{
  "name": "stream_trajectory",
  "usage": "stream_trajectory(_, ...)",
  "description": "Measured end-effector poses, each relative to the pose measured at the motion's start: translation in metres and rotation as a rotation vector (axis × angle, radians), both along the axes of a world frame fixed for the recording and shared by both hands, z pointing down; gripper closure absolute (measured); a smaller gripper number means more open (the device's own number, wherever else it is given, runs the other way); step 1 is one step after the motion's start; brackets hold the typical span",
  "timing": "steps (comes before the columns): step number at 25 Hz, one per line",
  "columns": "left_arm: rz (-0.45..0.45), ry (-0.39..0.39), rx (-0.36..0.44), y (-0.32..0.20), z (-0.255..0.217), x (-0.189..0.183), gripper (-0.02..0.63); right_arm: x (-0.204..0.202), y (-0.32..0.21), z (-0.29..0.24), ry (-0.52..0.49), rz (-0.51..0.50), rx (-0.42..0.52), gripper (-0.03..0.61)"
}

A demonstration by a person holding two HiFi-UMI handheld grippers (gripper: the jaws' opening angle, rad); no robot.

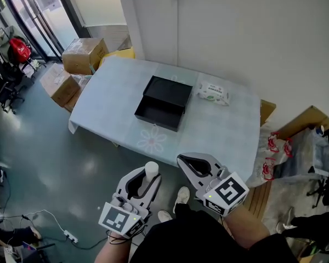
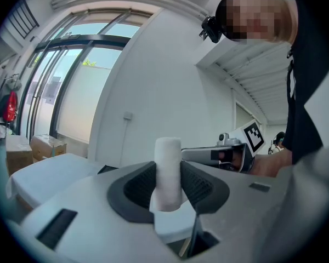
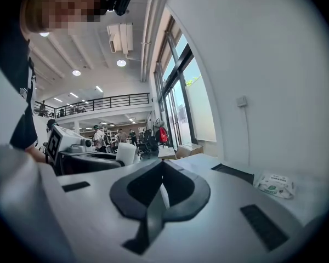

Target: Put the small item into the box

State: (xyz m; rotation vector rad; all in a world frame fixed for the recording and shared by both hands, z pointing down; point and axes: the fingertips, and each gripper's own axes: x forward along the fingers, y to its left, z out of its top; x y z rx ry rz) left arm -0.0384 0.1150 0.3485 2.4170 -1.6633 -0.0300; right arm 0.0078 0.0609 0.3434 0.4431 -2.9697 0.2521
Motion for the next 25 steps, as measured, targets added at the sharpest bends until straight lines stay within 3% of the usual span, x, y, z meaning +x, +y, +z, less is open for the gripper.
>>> stream_trajectory(13, -0.026, -0.022, -0.011, -0.084, 0.004, -0.002, 0.472, 0.0, -0.083, 0.004, -0.013, -0.022, 0.002, 0.569)
stream_trajectory(25, -0.022, -0.061, 0.003, -0.114, -0.01, -0.018, 0.472, -0.011, -0.103, -0.004, -0.032, -0.015, 0.008, 0.569)
